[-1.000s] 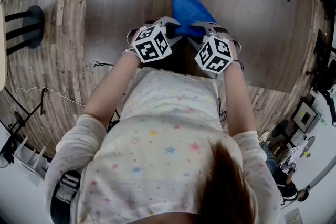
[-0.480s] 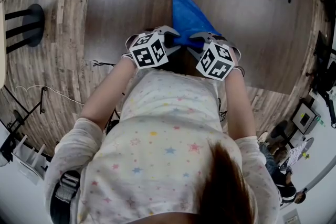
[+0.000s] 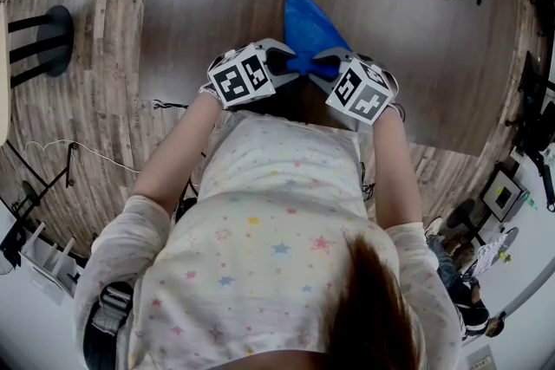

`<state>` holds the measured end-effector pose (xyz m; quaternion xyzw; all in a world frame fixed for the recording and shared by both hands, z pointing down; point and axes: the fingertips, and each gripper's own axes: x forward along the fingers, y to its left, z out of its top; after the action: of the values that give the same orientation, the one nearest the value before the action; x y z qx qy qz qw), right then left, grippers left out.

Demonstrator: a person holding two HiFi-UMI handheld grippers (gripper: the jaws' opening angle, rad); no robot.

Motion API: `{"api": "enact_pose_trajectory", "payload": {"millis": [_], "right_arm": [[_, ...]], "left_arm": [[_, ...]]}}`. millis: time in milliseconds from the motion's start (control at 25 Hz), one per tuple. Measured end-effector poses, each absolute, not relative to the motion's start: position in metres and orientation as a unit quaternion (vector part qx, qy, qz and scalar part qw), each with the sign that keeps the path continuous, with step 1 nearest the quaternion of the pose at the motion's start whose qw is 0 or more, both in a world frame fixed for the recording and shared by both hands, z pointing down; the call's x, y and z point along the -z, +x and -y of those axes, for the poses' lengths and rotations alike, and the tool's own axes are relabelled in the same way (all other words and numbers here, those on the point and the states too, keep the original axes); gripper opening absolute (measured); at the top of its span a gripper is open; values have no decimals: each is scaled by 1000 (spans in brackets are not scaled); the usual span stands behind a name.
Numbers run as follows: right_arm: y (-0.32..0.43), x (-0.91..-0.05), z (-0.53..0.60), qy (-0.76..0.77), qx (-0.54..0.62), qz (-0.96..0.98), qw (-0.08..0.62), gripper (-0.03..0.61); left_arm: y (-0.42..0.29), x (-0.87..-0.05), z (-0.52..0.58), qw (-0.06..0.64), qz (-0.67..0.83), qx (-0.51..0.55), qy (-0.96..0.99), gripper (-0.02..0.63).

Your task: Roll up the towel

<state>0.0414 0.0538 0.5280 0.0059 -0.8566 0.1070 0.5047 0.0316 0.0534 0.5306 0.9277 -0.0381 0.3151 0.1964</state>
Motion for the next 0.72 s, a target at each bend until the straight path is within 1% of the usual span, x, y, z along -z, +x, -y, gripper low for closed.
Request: {"api": "enact_pose_trajectory", "payload": {"millis": [160, 320, 440, 600, 720], "right_arm": [[41, -526, -41, 36, -117, 861, 494, 86], [41, -526, -30, 67, -139, 863, 481, 86], [43, -527, -24, 80, -149, 863, 476, 86], [42, -528, -18, 87, -146, 860, 481, 86], [42, -528, -13, 93, -146, 859, 482, 86]], "left_arm": [[29, -529, -39, 198, 66, -307, 928, 148], [25, -524, -27, 200, 99, -291, 930, 158], [26, -517, -23, 178, 108, -276, 938, 158], [28, -505, -24, 132, 100, -262, 951, 156], [32, -499, -29, 126, 81, -253, 956, 156]]}}
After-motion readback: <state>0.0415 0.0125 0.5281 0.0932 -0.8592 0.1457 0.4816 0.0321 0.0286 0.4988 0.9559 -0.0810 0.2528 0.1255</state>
